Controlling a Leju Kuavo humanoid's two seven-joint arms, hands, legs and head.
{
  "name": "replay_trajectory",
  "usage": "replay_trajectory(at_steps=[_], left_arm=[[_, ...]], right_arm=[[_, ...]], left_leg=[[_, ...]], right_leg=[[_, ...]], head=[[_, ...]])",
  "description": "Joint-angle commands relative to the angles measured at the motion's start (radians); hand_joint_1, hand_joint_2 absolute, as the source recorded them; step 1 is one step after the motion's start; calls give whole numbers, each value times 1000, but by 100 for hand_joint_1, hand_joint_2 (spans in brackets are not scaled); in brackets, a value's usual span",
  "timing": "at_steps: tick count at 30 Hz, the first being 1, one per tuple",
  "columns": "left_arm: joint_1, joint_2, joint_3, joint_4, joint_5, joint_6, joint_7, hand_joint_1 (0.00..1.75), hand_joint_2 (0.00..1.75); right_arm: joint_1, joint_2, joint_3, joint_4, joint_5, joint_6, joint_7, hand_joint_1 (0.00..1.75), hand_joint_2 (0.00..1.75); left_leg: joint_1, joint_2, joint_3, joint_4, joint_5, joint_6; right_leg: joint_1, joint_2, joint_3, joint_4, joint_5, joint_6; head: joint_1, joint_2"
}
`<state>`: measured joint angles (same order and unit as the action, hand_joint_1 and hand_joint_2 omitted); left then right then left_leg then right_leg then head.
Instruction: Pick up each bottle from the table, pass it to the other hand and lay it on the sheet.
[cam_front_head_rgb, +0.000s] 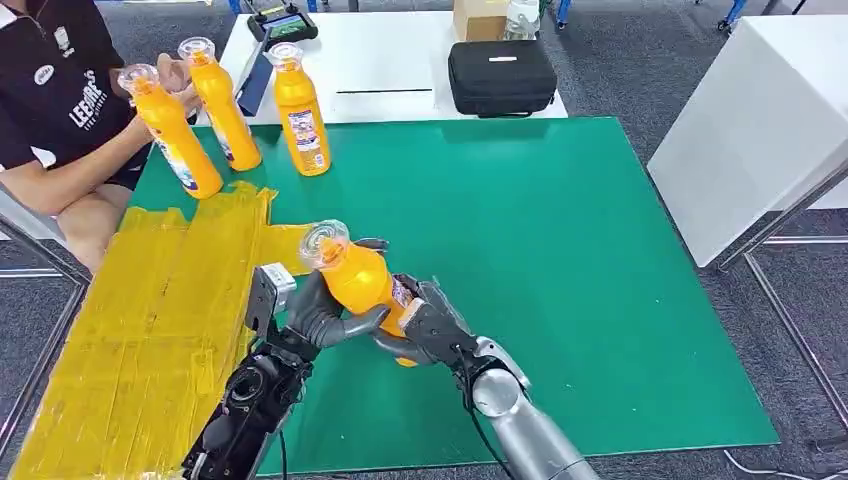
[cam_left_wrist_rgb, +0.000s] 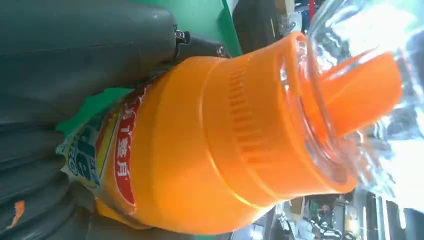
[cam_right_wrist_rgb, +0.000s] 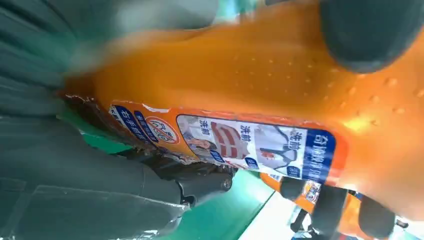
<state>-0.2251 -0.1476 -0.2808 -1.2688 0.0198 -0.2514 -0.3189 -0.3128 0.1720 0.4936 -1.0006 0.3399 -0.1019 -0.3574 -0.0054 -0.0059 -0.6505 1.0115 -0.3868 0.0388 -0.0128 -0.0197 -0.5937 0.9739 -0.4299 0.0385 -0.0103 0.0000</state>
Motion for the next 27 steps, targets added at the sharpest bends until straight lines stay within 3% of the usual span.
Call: replay_trajectory(at_steps=[1, 13, 14, 15, 16, 17, 18, 27], left_arm=[[-31, 14, -23, 62, 5, 1, 2, 175, 175], [-41, 19, -29, 74, 9, -9, -6, 175, 175], [-40, 22, -28, 70, 10, -8, -7, 175, 175], [-38, 23, -27, 68, 11, -7, -8, 175, 175], [-35, 26, -22, 65, 14, -4, -11, 175, 175], [-30, 27, -14, 58, 23, -2, -20, 175, 175], [-27, 28, -11, 56, 28, -5, -24, 175, 175], [-6, 53, 5, 4, 35, -33, -97, 175, 175]], right_arm=[[-17, -25, 10, 49, -4, -4, 6, 175, 175], [-19, -24, -2, 46, -10, -18, 0, 175, 175], [-19, -26, -4, 41, -14, -20, -3, 175, 175], [-18, -28, -6, 35, -17, -22, -6, 169, 175], [-15, -28, -16, 22, -26, -36, -17, 35, 175], [-14, -32, -17, 10, -18, -57, -25, 0, 175], [-14, -34, -17, 3, -15, -64, -26, 0, 0], [43, -77, -77, -175, -39, -104, -18, 0, 0]], left_leg=[[0, 0, 4, -1, -1, -2], [1, -1, 4, -1, -1, -2], [1, 0, 11, -1, -4, -4], [1, 0, 4, -1, -1, -2], [1, 0, 6, -1, -2, -2], [0, 0, 3, -1, -1, -1], [1, 0, 6, -1, -2, -3], [0, 0, 2, -1, -1, -1]], right_leg=[[0, 0, 5, -1, -1, -1], [0, 0, 5, -1, -1, -1], [1, 1, 12, -2, -4, -3], [0, 0, 4, -1, -1, -1], [0, 1, 7, -1, -2, -2], [0, 0, 3, -1, -1, -1], [0, 1, 7, -1, -2, -2], [0, 0, 3, -1, -1, -1]], head=[[0, 0], [0, 0], [0, 0], [0, 0], [0, 0], [0, 0], [0, 0], [0, 0]])
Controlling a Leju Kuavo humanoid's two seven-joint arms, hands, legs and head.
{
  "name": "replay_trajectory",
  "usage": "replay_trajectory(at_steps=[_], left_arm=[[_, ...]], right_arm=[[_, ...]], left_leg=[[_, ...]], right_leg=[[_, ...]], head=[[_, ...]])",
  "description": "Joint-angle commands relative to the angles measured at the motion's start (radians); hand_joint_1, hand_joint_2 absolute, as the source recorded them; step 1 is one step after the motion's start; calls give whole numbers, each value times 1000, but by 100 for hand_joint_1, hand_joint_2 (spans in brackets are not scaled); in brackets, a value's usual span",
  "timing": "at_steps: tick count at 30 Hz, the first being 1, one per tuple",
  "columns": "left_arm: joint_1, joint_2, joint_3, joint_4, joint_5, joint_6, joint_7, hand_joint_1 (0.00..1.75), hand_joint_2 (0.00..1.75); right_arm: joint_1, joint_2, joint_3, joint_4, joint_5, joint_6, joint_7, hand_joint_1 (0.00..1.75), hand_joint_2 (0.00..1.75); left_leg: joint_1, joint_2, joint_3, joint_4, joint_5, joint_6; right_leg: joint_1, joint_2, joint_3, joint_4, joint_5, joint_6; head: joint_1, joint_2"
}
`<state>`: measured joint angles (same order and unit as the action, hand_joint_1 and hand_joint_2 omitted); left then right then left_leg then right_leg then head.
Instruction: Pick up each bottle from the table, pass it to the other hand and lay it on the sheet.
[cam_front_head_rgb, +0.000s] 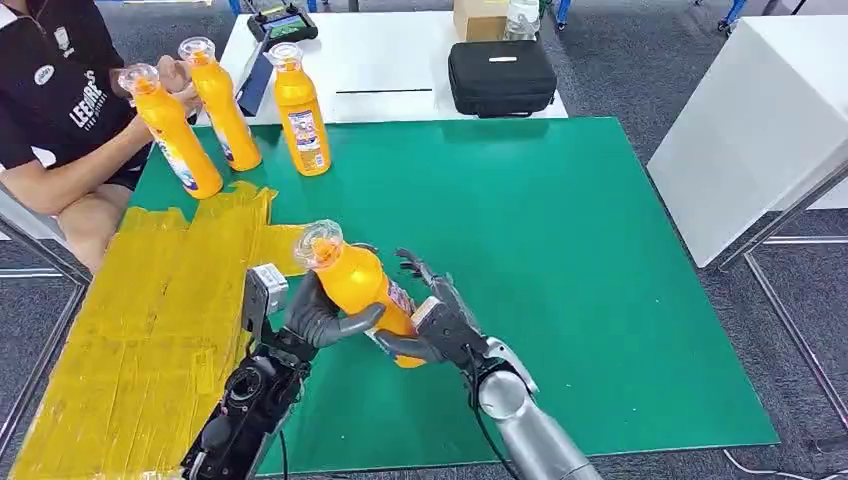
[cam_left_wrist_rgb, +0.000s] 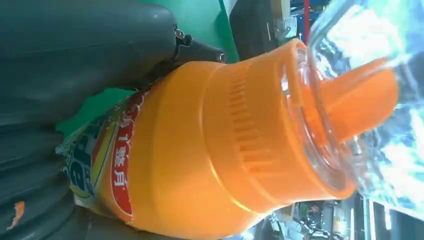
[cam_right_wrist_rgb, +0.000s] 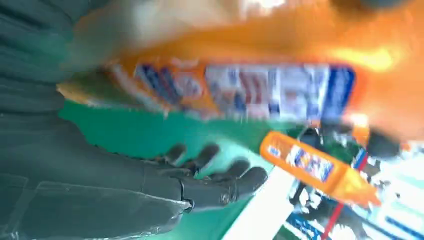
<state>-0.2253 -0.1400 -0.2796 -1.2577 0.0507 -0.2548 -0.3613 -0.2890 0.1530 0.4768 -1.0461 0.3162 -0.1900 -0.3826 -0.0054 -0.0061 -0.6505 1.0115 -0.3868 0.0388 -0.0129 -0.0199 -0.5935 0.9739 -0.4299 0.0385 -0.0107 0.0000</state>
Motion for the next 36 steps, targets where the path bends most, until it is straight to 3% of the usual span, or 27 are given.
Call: replay_trajectory(at_steps=[1, 4, 5, 7, 9, 13, 14, 18, 28, 36], left_arm=[[-6, 45, 4, -7, 4, -30, -54, 175, 175], [-5, 61, 3, -37, -76, 19, -87, 175, 175], [-10, 75, 9, -52, -212, 146, -89, 175, 175], [-27, 94, 36, -54, -414, 319, -31, 175, 175], [-73, 137, 48, -10, -922, 604, 139, 175, 175], [-113, 162, 104, 79, -1529, 687, 408, 175, 175], [-125, 160, 108, 110, -1579, 687, 424, 175, 175], [-231, 259, -87, 287, -1622, 641, 596, 175, 175], [-295, 280, -124, 406, -1622, 595, 630, 175, 175], [-299, 231, -18, 518, -1622, 605, 517, 175, 175]], right_arm=[[19, -58, -60, -129, -15, -16, 7, 0, 0], [33, -61, -79, -153, -16, -29, 10, 0, 0], [48, -66, -94, -181, -17, -42, 10, 0, 175], [80, -77, -114, -232, -3, -54, 17, 0, 175], [128, -84, -140, -310, 33, -52, 25, 0, 175], [166, -76, -157, -410, 74, -33, 21, 0, 175], [166, -74, -157, -423, 79, -31, 23, 0, 175], [154, -75, -159, -458, 84, -26, 20, 0, 175], [151, -83, -156, -470, 90, -22, 15, 0, 175], [151, -76, -161, -462, 88, -29, 17, 0, 175]], left_leg=[[1, 1, 5, 0, -2, -2], [0, 1, 3, 0, -1, -2], [1, 0, 5, 0, -2, -3], [1, 0, 4, 0, -2, -3], [1, -1, 5, 0, -2, -3], [1, 0, 4, 0, -2, -3], [1, 0, 5, 0, -2, -3], [1, -1, 3, -1, -1, -2], [1, 1, 2, 0, 0, -2], [1, 1, 4, -1, -1, -2]], right_leg=[[0, 2, 5, -1, -2, -2], [0, 2, 3, 0, -1, -1], [1, 2, 6, -1, -2, -2], [1, 1, 5, -1, -2, -2], [1, 0, 5, 0, -3, -2], [1, 1, 4, 0, -2, -2], [1, 0, 5, 0, -3, -3], [1, 0, 3, 0, -2, -1], [1, 1, 2, 0, -1, -1], [1, 2, 4, -1, -1, -2]], head=[[0, 0], [0, 0], [0, 0], [0, 0], [0, 0], [0, 0], [0, 0], [0, 0], [0, 0], [0, 0]])
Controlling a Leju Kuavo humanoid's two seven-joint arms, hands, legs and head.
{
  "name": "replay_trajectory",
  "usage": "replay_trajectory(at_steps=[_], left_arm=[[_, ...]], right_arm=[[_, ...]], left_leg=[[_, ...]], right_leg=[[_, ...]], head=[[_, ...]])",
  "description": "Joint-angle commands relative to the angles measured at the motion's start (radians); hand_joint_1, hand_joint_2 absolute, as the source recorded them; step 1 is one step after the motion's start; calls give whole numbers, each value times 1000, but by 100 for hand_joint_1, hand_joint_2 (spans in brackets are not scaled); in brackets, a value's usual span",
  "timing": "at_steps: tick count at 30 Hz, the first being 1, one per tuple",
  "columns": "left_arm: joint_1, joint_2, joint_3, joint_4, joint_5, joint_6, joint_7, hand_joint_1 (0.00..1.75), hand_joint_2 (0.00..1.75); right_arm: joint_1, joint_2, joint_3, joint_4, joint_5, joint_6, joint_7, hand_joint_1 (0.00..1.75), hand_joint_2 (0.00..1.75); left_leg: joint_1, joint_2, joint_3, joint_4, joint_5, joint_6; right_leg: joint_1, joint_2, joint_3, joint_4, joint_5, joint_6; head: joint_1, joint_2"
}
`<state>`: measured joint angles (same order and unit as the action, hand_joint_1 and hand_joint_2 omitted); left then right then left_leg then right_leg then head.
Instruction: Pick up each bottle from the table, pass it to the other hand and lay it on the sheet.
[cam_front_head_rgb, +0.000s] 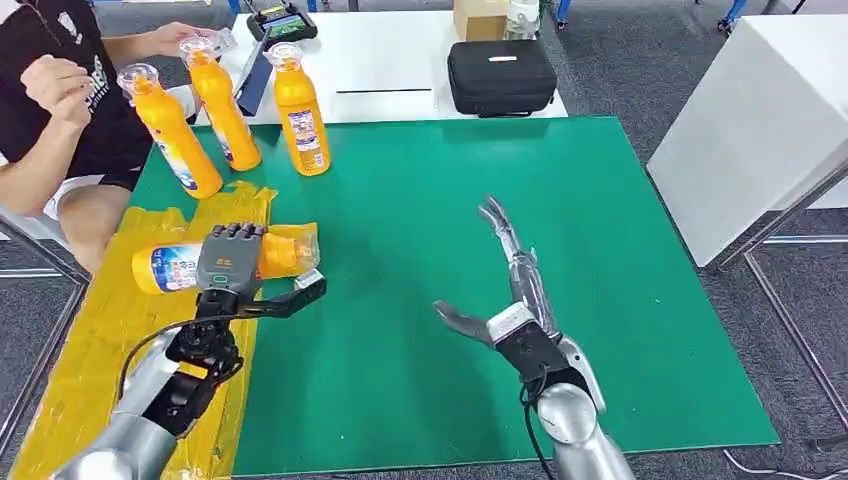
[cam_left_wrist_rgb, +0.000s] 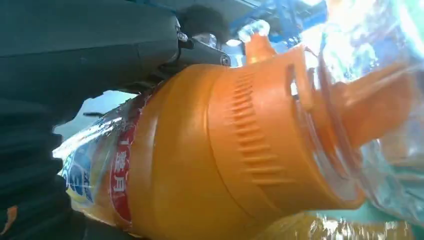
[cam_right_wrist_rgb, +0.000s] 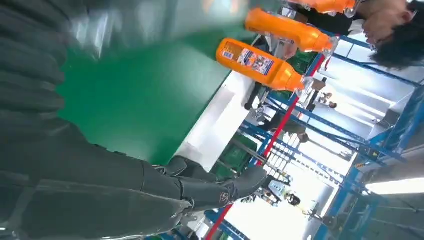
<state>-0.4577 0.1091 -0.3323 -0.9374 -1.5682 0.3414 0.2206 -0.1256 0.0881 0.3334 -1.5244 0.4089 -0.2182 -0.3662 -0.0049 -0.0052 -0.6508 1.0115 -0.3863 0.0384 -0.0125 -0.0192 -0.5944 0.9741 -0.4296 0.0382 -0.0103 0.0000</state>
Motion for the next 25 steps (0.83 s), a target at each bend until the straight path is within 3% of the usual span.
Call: replay_trajectory(at_steps=[1, 2, 3, 4, 14, 18, 19, 21, 22, 25], left_arm=[[-65, -18, 34, 200, -3, 14, -65, 175, 175], [-65, -18, 34, 200, -3, 14, -65, 175, 175], [-61, -30, 58, 199, -3, 13, -82, 9, 175], [-52, -41, 84, 194, -3, 22, -103, 0, 175], [1, -84, 189, 150, 3, 68, -102, 0, 175], [42, -114, 271, 45, 68, 134, -109, 0, 175], [58, -132, 299, -7, 136, 178, -147, 0, 0], [85, -146, 309, -83, 164, 209, -159, 0, 0], [105, -165, 314, -141, 279, 247, -232, 0, 0], [124, -165, 308, -190, 284, 229, -229, 0, 0]], right_arm=[[-13, -10, -18, 17, -5, -1, 0, 0, 175], [-13, -10, -18, 17, -5, -1, 0, 0, 175], [-12, -10, -17, 17, -5, 2, 1, 0, 175], [-12, -10, -18, 18, -5, 5, 3, 0, 175], [13, -15, -14, 22, 2, 11, 6, 0, 175], [26, -15, -16, 9, 6, 5, 6, 0, 175], [29, -15, -19, 6, 6, 4, 6, 0, 175], [34, -13, -20, 4, 6, 3, 7, 0, 175], [37, -10, -21, 2, 6, -2, 5, 0, 175], [40, -11, -20, 1, 6, -5, 4, 0, 175]], left_leg=[[1, 0, 3, 0, -1, -1], [1, 0, 5, 0, -2, -2], [1, 0, 3, 0, -1, -2], [1, 0, 5, 0, -2, -2], [1, 0, 7, -1, -3, -2], [1, 0, 3, 0, -1, -1], [1, 0, 4, 0, -2, -2], [1, 0, 4, 1, -2, -2], [1, 0, 3, 0, -2, -2], [1, 0, 5, 1, -3, -2]], right_leg=[[0, 1, 3, -1, -1, -1], [0, 1, 6, -1, -2, -1], [1, 1, 4, -1, -1, -1], [1, 1, 5, -1, -2, -1], [0, 2, 8, -1, -3, -2], [0, 1, 3, -1, -1, -1], [1, 1, 5, -1, -2, -1], [1, 1, 5, -1, -2, -1], [1, 1, 4, -1, -2, -1], [1, 1, 6, -1, -3, -1]], head=[[0, 0], [0, 0], [0, 0], [0, 0], [0, 0], [0, 0], [0, 0], [0, 0], [0, 0], [0, 0]])
